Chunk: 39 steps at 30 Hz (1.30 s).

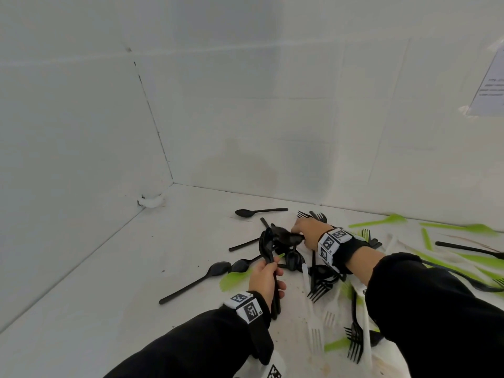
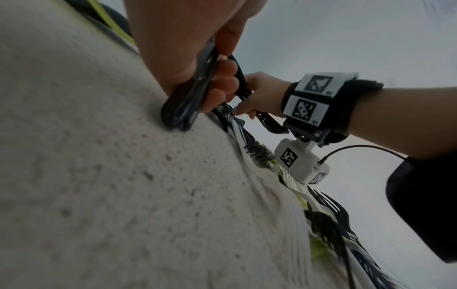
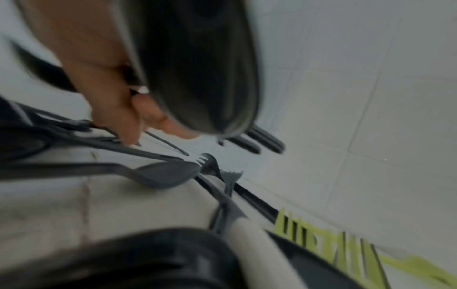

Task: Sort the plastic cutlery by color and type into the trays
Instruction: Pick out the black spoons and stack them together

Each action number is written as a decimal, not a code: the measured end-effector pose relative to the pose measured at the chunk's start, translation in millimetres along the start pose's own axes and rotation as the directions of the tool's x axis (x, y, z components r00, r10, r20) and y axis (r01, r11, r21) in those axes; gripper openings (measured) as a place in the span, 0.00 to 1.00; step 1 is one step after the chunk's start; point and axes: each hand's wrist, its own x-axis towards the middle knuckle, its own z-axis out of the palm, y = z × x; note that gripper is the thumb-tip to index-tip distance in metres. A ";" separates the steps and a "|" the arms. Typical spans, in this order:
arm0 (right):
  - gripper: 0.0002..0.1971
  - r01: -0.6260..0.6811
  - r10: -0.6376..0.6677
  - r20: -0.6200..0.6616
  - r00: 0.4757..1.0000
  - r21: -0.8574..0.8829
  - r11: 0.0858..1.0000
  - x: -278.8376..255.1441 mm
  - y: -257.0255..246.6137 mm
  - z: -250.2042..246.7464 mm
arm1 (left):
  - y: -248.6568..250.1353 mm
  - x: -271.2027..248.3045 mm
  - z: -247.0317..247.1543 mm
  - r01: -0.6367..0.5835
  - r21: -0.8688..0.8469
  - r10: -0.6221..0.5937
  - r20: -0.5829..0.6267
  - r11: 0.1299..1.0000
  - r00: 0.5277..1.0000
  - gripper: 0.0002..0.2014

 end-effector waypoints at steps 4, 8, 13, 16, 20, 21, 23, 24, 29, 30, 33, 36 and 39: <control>0.22 0.147 -0.131 0.129 0.983 -0.124 0.981 1.6 3.4 -0.5 | 0.2 2.1 -2.8 0.008 -0.012 -0.008 -0.004 1.000 1.000 0.09; 0.20 0.239 -0.214 0.129 0.968 -0.236 0.942 -0.7 3.2 2.4 | -1.0 2.7 -4.6 0.012 -0.022 -0.012 -0.017 1.000 1.000 0.09; 0.18 0.316 -0.304 0.087 0.949 -0.214 0.924 -5.7 9.0 8.2 | -0.8 0.9 -5.2 0.005 -0.035 -0.005 -0.019 0.999 1.000 0.09; 0.16 0.288 -0.282 0.057 0.958 -0.170 0.942 -9.6 11.5 9.3 | -1.9 0.9 -4.9 0.014 -0.046 -0.015 -0.021 0.999 1.000 0.09; 0.15 0.258 -0.259 -0.070 0.963 -0.025 0.966 -12.3 18.7 12.5 | -4.1 0.6 -3.7 0.008 -0.057 -0.009 -0.024 0.998 1.000 0.09; 0.13 0.254 -0.249 -0.114 0.962 0.029 0.967 -12.0 19.4 12.2 | -4.6 0.7 -3.3 0.007 -0.060 -0.009 -0.025 0.998 1.000 0.09; 0.07 0.206 -0.172 -0.202 0.964 0.159 0.966 -15.6 16.7 6.5 | -4.7 1.2 -2.2 0.008 -0.078 -0.010 -0.027 0.997 1.000 0.09; 0.04 0.164 -0.106 -0.245 0.964 0.233 0.959 -17.8 14.3 2.9 | -4.1 1.6 -1.8 0.007 -0.092 -0.010 -0.030 0.996 0.999 0.09; 0.08 0.103 0.213 -0.437 0.874 0.594 0.798 -32.4 -1.8 -10.4 | 3.2 1.5 1.5 -0.015 -0.191 0.005 -0.049 0.981 0.999 0.10; 0.07 0.109 0.254 -0.436 0.864 0.652 0.750 -36.7 -6.7 -11.8 | 4.1 1.5 2.4 -0.023 -0.203 0.013 -0.051 0.979 0.999 0.11; 0.05 0.039 0.293 -0.293 0.910 0.764 0.644 -49.2 -21.2 -10.8 | 6.3 0.5 5.8 -0.044 -0.222 0.035 -0.044 0.974 0.998 0.10; 0.05 -0.043 0.282 -0.172 0.944 0.783 0.620 -59.3 -33.7 -0.5 | 9.1 -1.2 11.8 -0.073 -0.240 0.066 -0.037 0.968 0.997 0.11; 0.04 -0.050 0.286 -0.152 0.946 0.804 0.592 -66.1 -42.6 8.4 | 11.0 -3.8 17.6 -0.091 -0.255 0.088 -0.021 0.963 0.996 0.11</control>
